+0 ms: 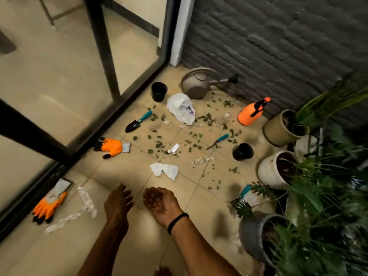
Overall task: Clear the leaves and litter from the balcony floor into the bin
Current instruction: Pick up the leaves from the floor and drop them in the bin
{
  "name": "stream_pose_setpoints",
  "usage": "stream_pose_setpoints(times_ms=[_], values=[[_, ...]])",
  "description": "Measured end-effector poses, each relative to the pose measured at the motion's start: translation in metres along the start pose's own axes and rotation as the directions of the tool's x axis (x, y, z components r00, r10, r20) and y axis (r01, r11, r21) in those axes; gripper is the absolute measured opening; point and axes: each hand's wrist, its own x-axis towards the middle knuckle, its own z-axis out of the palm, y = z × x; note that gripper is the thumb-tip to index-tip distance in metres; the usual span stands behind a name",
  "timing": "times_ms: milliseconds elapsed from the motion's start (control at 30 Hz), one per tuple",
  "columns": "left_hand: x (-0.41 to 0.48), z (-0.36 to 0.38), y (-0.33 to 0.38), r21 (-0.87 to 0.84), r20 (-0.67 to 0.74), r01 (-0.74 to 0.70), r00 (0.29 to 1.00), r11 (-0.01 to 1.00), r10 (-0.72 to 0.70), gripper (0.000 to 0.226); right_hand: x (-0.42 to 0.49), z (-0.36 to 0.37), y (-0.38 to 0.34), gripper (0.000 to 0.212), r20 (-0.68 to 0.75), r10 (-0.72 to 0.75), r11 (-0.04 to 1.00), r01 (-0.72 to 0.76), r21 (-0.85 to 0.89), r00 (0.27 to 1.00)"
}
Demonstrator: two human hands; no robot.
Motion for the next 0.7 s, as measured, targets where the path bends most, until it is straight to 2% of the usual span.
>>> stream_pose_setpoints(times_ms=[267,467,600,700], values=[[0.023,0.105,0.02,0.193,0.153,-0.109,0.985,0.975,0.08,0.048,0.017,-0.01,-0.091,0.028,-0.043,-0.081,0.987,0.086,0.136,0.996],[0.049,0.158,0.036,0.385,0.279,-0.211,0.955,0.899,0.104,0.027,0.043,-0.015,-0.136,0.026,-0.163,-0.124,0.965,0.157,0.209,0.979],[0.072,0.181,0.038,0.483,0.354,-0.301,0.926,0.822,0.13,0.029,0.067,-0.022,-0.153,0.028,-0.216,-0.108,0.956,0.161,0.247,0.97],[0.089,0.198,0.025,0.542,0.377,-0.346,0.914,0.766,0.146,0.043,0.084,-0.031,-0.158,0.026,-0.208,-0.113,0.938,0.174,0.299,0.972]])
